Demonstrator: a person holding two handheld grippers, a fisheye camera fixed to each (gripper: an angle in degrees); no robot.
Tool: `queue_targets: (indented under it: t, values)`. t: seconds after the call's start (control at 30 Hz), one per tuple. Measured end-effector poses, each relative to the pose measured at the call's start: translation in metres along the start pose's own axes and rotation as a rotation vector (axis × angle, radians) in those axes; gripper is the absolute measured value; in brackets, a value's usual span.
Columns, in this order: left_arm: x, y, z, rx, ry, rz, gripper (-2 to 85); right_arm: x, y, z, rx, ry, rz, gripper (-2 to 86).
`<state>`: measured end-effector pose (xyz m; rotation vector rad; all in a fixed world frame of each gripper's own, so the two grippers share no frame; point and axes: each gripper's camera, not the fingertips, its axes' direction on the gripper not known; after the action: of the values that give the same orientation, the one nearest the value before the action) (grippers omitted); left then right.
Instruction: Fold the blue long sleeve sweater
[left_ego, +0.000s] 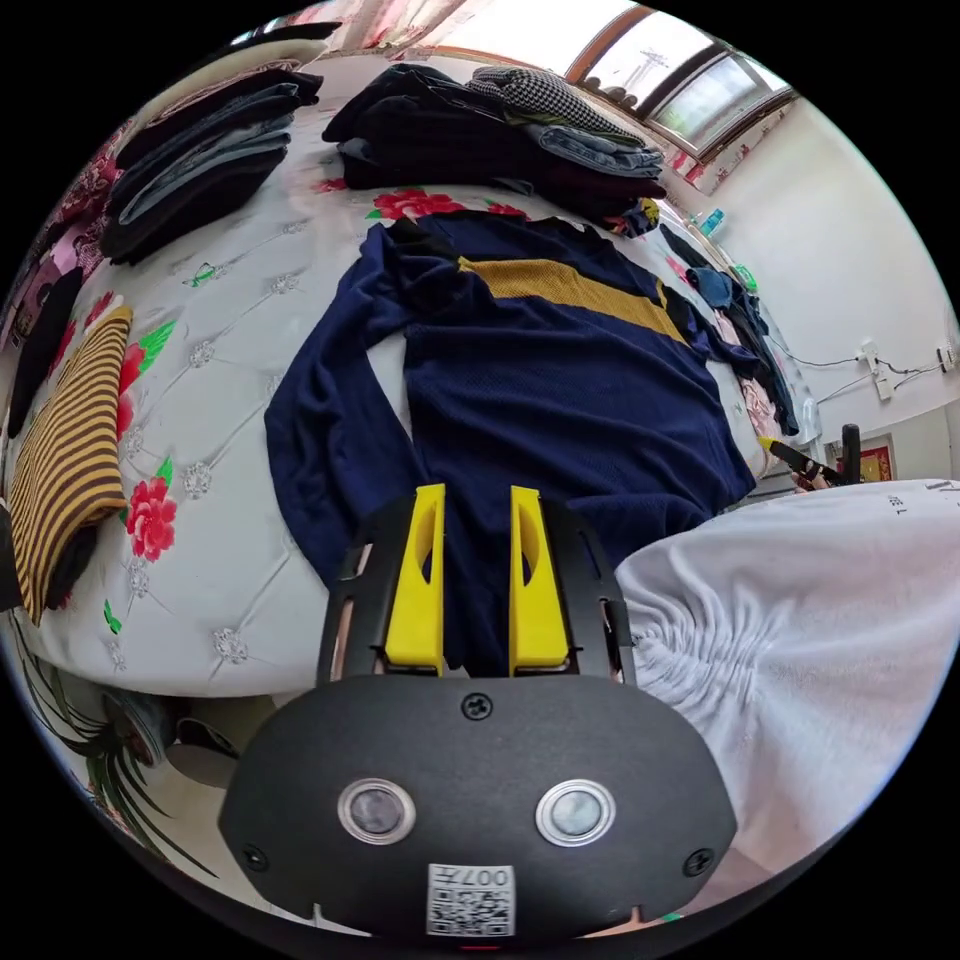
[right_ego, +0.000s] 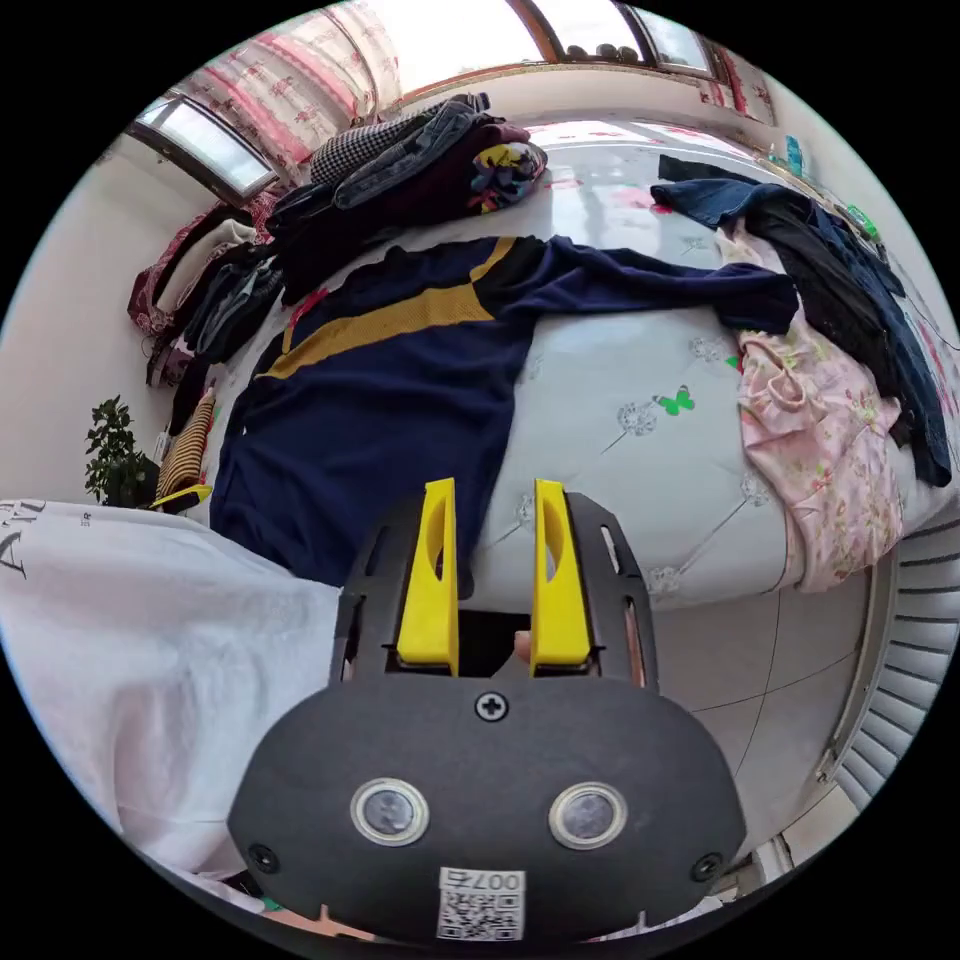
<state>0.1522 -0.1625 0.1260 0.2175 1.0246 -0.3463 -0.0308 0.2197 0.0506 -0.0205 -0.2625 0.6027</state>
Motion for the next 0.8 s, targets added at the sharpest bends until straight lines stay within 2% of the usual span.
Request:
queue_targets:
  t: [0.1,0.13,0.2,0.33,0.47,0.63,0.8]
  values:
    - [0.014,0.007,0.026,-0.080,0.018,0.022,9.1,-0.014,0.021,0.030,-0.128,0.015,-0.039,7.9]
    - [0.019,0.002,0.039,-0.136,-0.013,0.027,8.0,-0.018,0.020,0.037,-0.153,0.043,-0.049,6.8]
    - [0.028,-0.011,0.040,-0.097,-0.135,0.064,6.0,-0.024,0.012,0.036,-0.166,0.150,-0.103,4.3]
    - [0.038,-0.070,0.055,-0.109,-0.159,0.090,4.5,-0.009,-0.038,0.011,-0.038,0.016,-0.083,1.1]
    - [0.039,-0.104,0.035,-0.052,-0.164,0.043,5.7,-0.006,-0.077,-0.035,0.143,0.028,-0.013,1.8]
    - [0.013,-0.068,-0.008,0.045,-0.126,-0.043,7.1,0.015,-0.055,-0.059,0.164,-0.001,0.020,3.6]
    - [0.012,-0.016,-0.017,0.004,-0.038,-0.031,8.3,0.041,-0.015,-0.041,0.072,-0.061,0.075,4.7]
